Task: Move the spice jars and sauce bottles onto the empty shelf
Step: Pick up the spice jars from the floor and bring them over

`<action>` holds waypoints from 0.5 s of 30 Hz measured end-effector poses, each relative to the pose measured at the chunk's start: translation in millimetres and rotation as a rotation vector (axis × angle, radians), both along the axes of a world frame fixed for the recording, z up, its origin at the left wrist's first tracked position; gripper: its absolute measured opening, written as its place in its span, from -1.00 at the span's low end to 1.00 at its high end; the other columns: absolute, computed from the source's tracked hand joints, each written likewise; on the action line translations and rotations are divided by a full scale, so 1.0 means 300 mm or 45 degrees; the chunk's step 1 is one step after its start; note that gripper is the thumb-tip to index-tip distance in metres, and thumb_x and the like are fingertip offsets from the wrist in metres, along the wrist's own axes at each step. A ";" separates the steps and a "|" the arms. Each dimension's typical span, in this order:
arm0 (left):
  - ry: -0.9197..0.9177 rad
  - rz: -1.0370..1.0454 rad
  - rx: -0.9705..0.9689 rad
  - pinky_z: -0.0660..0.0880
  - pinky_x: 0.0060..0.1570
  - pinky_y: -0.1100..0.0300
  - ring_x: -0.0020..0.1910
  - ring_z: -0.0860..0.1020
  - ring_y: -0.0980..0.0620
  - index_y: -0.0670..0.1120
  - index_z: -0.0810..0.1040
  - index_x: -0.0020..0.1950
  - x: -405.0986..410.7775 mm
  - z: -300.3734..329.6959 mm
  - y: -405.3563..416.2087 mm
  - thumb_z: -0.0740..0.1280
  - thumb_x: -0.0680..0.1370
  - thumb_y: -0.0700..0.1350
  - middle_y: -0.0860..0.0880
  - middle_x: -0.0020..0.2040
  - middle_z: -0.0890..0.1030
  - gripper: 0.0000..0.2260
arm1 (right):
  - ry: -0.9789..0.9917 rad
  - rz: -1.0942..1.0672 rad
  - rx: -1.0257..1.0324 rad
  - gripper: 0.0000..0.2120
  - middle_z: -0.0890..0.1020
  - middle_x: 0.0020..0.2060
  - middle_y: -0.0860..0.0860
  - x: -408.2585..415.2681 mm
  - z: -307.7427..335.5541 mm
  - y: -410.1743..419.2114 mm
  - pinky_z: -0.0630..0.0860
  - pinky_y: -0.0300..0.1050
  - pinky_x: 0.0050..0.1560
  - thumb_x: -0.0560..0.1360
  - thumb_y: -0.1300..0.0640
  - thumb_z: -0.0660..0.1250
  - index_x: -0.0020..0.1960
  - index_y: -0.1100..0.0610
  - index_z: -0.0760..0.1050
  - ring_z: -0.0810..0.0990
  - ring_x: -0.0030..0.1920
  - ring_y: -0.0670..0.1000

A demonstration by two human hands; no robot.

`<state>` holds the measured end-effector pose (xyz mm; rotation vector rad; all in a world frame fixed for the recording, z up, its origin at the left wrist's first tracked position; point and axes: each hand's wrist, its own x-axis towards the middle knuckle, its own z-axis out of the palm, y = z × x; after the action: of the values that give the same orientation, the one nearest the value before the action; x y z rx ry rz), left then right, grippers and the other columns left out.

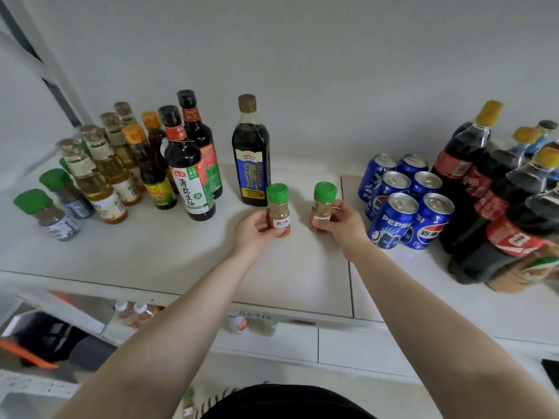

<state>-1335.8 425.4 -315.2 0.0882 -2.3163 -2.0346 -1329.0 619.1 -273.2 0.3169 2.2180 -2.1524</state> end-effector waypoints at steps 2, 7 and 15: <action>0.008 0.040 -0.007 0.53 0.08 0.20 0.03 0.58 -0.07 -0.28 0.50 0.22 -0.023 -0.003 0.029 0.43 0.37 -0.42 -0.23 0.12 0.61 -0.57 | 0.035 0.022 0.031 -0.57 0.62 -0.13 0.06 -0.003 -0.016 0.010 0.50 -0.41 -0.33 0.35 0.48 0.43 0.13 0.24 0.40 0.59 -0.23 -0.13; 0.043 0.112 -0.019 0.50 -0.06 0.44 0.00 0.56 -0.03 -0.32 0.49 0.20 -0.083 -0.003 0.110 0.40 0.38 -0.47 -0.19 0.07 0.60 -0.59 | 0.085 0.020 0.103 -0.58 0.63 -0.13 0.02 0.007 -0.028 0.028 0.49 -0.45 -0.31 0.33 0.43 0.48 0.10 0.21 0.43 0.59 -0.20 -0.15; 0.107 0.109 -0.138 0.46 -0.04 0.47 0.01 0.59 0.00 -0.27 0.53 0.19 -0.231 0.000 0.173 0.43 0.40 -0.39 -0.20 0.08 0.64 -0.63 | 0.105 0.026 0.157 -0.57 0.64 -0.13 -0.10 0.016 -0.065 0.059 0.53 -0.41 -0.14 0.30 0.39 0.51 0.08 0.18 0.45 0.60 -0.16 -0.17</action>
<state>-1405.2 477.3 -315.0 0.0935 -2.3244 -1.8331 -1324.3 637.0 -292.7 0.2120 2.3931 -2.0587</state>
